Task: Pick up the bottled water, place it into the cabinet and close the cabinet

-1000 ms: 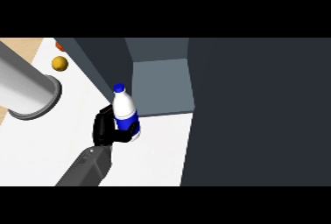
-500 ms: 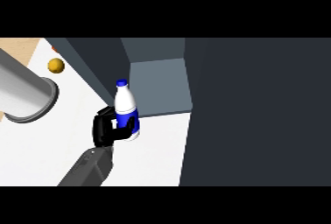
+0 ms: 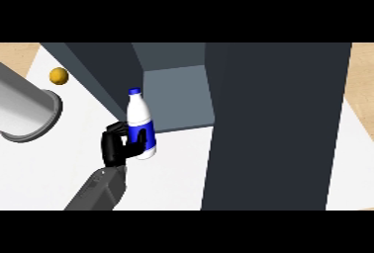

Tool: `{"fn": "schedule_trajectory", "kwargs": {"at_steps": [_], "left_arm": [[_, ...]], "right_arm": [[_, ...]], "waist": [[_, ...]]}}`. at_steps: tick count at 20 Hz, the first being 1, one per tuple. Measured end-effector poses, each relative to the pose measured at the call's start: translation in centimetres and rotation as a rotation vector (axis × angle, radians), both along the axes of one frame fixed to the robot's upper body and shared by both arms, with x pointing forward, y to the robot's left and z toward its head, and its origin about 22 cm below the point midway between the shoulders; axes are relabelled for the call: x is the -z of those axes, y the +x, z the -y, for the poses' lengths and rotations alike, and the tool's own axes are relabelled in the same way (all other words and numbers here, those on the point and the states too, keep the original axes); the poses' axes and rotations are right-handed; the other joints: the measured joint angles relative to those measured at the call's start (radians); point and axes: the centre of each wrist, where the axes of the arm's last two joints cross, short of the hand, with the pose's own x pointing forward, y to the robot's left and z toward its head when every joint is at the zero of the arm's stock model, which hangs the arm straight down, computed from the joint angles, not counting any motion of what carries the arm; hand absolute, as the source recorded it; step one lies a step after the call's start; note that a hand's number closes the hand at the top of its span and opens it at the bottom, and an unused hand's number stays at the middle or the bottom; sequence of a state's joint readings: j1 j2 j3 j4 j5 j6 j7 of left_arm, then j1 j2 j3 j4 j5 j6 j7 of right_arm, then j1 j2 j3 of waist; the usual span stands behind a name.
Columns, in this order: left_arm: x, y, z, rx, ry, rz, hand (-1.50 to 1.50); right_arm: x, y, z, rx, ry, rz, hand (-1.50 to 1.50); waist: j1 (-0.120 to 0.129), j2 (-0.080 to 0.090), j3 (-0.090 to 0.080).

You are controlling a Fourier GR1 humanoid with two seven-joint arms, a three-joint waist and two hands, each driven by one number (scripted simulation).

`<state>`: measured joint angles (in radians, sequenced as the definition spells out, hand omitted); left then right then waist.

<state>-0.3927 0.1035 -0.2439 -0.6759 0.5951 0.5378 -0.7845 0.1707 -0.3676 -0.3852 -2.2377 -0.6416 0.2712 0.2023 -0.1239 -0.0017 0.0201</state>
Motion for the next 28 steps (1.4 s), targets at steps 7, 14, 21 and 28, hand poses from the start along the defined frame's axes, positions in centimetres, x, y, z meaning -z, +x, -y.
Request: {"fn": "schedule_trajectory", "kwargs": {"at_steps": [7,14,21,28], "left_arm": [[-0.5,0.4,-0.7,-0.042,-0.045,0.006,1.5],[-0.8,0.7,-1.3,-0.06,-0.075,-0.018,1.5],[-1.1,1.0,-2.4,-0.071,-0.027,-0.023,-1.5],[-1.7,1.9,-3.5,-0.089,0.019,-0.042,-1.5]], "right_arm": [[-0.1,0.4,0.6,-0.01,0.009,0.008,-1.5],[-0.2,0.6,0.8,-0.021,0.003,0.014,-1.5],[-0.1,1.0,0.9,-0.044,0.016,0.013,-1.5],[0.0,1.3,1.1,-0.063,0.021,0.018,-1.5]], "waist": [[-0.018,0.011,-0.002],[-0.032,0.013,-0.001],[-0.048,0.017,-0.001],[-0.066,0.025,-0.004]]}}
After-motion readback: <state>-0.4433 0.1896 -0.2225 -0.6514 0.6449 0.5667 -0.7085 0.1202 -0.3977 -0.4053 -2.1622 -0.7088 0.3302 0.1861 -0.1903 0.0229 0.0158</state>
